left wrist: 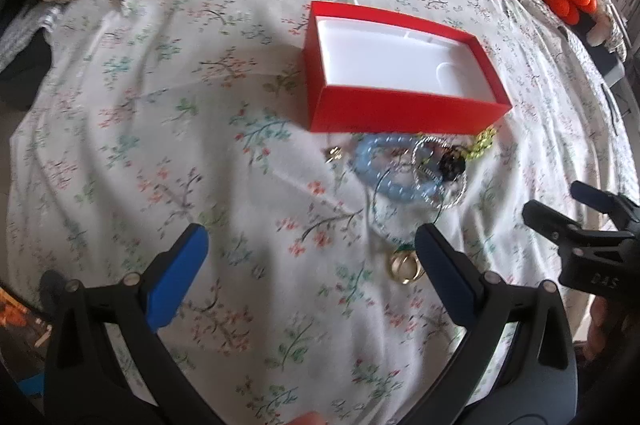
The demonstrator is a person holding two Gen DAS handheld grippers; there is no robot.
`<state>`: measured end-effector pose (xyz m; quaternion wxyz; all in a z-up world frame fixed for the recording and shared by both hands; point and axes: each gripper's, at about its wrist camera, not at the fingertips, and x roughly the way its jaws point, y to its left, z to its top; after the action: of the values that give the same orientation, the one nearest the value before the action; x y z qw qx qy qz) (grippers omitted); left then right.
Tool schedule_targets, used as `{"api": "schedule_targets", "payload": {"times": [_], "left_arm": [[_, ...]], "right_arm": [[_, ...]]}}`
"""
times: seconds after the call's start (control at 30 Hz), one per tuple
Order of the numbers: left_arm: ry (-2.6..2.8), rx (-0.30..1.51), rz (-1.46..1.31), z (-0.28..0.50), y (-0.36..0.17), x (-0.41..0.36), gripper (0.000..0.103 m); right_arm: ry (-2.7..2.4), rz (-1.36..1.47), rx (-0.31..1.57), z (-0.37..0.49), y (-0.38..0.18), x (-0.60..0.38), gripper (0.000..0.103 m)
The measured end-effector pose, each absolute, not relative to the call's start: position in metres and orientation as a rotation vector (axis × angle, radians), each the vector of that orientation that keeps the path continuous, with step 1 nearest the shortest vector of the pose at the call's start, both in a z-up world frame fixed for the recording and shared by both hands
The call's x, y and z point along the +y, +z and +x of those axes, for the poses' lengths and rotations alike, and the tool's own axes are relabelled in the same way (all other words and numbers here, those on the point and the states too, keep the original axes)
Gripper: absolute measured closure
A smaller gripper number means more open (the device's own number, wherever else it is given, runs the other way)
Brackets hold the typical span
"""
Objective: Organize jewelry
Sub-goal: 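Grasp the green-beaded bracelet with the left gripper while the right gripper grasps the silver beaded bracelet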
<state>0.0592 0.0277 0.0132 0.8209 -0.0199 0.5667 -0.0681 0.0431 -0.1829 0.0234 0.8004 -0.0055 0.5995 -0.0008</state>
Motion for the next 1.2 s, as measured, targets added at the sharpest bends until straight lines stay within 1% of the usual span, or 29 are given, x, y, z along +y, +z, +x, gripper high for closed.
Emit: {"api": "schedule_targets", "payload": {"times": [0.13,0.23,0.3,0.33,0.4,0.43,0.47,0.5,0.53,0.57,0.73,0.77,0.83,0.87,0.9,0.97,1.07,1.2], "left_arm": [[-0.179,1.227,-0.111,0.079,0.010,0.032,0.014],[-0.196,1.230,-0.168,0.087,0.005,0.037,0.025],[-0.215,1.247,-0.194,0.089,0.002,0.037,0.038],[-0.232,1.256,-0.203,0.089,-0.001,0.036,0.040],[-0.259,1.271,-0.210,0.089,-0.004,0.032,0.047],[-0.275,1.284,-0.212,0.089,-0.007,0.029,0.049],[-0.294,1.303,-0.221,0.089,-0.010,0.026,0.055],[-0.303,1.315,-0.229,0.090,-0.013,0.024,0.059],[-0.319,1.335,-0.242,0.091,-0.017,0.020,0.062],[-0.329,1.347,-0.247,0.092,-0.020,0.018,0.065],[-0.330,1.363,-0.195,0.097,-0.029,0.000,0.069],[-0.324,1.366,-0.176,0.098,-0.032,-0.004,0.071],[-0.304,1.363,-0.125,0.098,-0.036,-0.010,0.080],[-0.292,1.356,-0.099,0.099,-0.037,-0.013,0.089],[-0.281,1.344,-0.070,0.098,-0.037,-0.016,0.095],[-0.274,1.335,-0.064,0.099,-0.037,-0.017,0.099],[-0.274,1.325,-0.082,0.098,-0.035,-0.014,0.099],[-0.280,1.320,-0.097,0.091,-0.032,-0.003,0.099]], "right_arm": [[0.017,0.059,1.313,0.059,0.016,-0.190,0.000],[0.050,0.142,1.337,0.067,0.010,-0.195,0.001],[0.075,0.189,1.348,0.070,0.007,-0.196,0.002],[0.084,0.200,1.349,0.072,0.006,-0.196,0.003],[0.100,0.216,1.350,0.076,0.006,-0.194,0.007],[0.103,0.221,1.349,0.078,0.005,-0.193,0.011],[0.103,0.226,1.352,0.079,0.004,-0.192,0.016],[0.104,0.232,1.359,0.080,0.002,-0.192,0.019],[0.108,0.245,1.370,0.082,-0.002,-0.190,0.024],[0.111,0.252,1.378,0.082,-0.004,-0.190,0.028],[0.127,0.257,1.411,0.085,-0.015,-0.181,0.035],[0.126,0.255,1.411,0.086,-0.015,-0.180,0.036],[0.124,0.253,1.412,0.089,-0.017,-0.178,0.039],[0.123,0.250,1.413,0.089,-0.018,-0.179,0.041],[0.121,0.247,1.416,0.089,-0.019,-0.178,0.043],[0.121,0.243,1.424,0.088,-0.021,-0.178,0.048],[0.124,0.244,1.436,0.089,-0.025,-0.174,0.054],[0.138,0.253,1.447,0.090,-0.029,-0.168,0.056]]}}
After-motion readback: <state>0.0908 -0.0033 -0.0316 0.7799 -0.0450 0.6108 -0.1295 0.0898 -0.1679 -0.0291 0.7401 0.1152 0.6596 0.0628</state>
